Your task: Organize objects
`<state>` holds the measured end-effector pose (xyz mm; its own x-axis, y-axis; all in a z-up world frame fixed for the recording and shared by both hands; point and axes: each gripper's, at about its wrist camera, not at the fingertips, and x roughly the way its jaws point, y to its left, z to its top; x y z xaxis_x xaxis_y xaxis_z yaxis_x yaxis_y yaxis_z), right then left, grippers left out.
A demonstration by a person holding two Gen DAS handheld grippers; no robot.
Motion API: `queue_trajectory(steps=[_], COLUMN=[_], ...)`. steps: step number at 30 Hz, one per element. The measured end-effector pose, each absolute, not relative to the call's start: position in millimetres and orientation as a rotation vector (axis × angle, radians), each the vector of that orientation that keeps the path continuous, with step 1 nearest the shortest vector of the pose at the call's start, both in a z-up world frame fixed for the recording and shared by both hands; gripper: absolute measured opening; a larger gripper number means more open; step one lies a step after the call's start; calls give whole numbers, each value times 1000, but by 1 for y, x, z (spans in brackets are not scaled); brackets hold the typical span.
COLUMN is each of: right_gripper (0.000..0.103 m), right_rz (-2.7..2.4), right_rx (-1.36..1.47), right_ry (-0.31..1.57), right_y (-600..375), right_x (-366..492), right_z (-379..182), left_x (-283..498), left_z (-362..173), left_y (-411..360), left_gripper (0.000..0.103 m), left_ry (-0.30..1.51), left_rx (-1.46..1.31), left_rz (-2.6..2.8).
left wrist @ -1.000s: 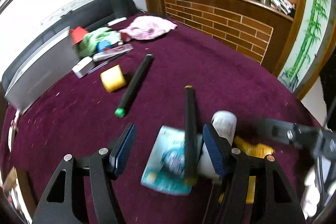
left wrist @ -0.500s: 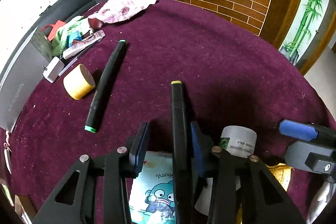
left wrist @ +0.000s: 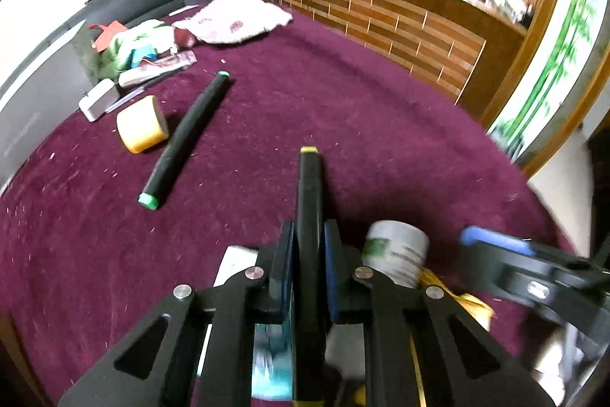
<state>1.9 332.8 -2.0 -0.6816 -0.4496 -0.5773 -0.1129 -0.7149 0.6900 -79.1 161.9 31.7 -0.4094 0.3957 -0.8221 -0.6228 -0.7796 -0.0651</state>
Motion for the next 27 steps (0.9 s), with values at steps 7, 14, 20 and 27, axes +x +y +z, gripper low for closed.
queue_trajectory(steps=[7,14,20,27], right_gripper=[76,77,77,78], right_rz=[-2507,-2539,-2577,-2632], right_rx=[1144,1150,1153,1174], right_ry=[-1040,-984,-927,-821], right_y=[329,324,319,309], right_x=[1,0,2,3], right_z=[-2,0,1,4], left_x=[-32,22,24,14], left_z=[79,75,57,21], left_y=[92,35,31,70], left_gripper=[11,11,15,28], left_ry=[103,52,47,273], left_rx=[-1058,-1037,-1085,-1130], left_rz=[2250,2313,2302,2267])
